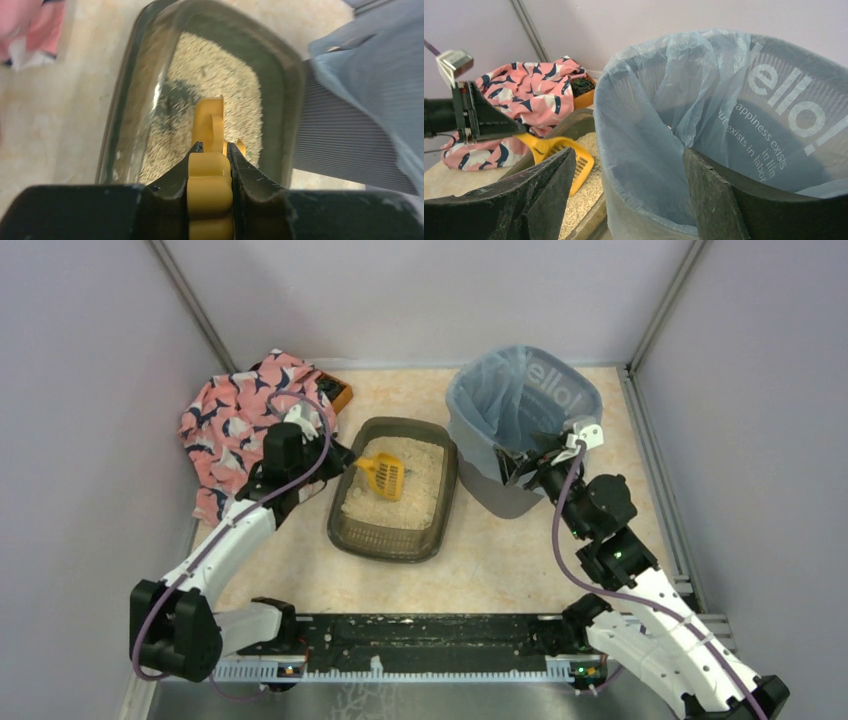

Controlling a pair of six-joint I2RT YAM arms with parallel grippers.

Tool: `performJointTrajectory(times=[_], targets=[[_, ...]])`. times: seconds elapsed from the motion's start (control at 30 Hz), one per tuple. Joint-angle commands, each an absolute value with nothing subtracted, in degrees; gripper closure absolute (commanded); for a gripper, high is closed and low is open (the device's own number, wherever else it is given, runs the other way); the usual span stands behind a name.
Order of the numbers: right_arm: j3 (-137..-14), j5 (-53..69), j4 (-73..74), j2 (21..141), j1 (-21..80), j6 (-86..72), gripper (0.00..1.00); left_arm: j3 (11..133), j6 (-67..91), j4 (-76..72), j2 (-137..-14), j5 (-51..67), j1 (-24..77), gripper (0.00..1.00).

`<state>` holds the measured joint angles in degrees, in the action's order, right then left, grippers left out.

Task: Clean the litter box

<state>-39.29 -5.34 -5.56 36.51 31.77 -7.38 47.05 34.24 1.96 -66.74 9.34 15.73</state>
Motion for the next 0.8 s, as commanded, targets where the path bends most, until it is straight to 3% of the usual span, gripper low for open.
performJointTrajectory(times=[0.0,0.3,0.43,0.77], targets=[[-39.5,-4.2,-9.0,36.6,32.2,-8.3,0.21,45.5,38.5,1.1,-65.5,5.2,15.9,1.00],[-39.3,-4.7,-8.7,37.2,32.2,-7.9,0.21,52.2,36.3,3.1,-75.3,1.9,15.8,1.00],[-38.7,-5.6,-8.8,36.9,32.1,-7.3,0.21,60.5,32.1,6.8,-80.5,0.5,15.6,1.00],[-38.4,-7.1,-8.6,36.0,32.2,-6.3,0.21,77.6,23.1,20.5,-95.4,8.4,13.1,1.00]])
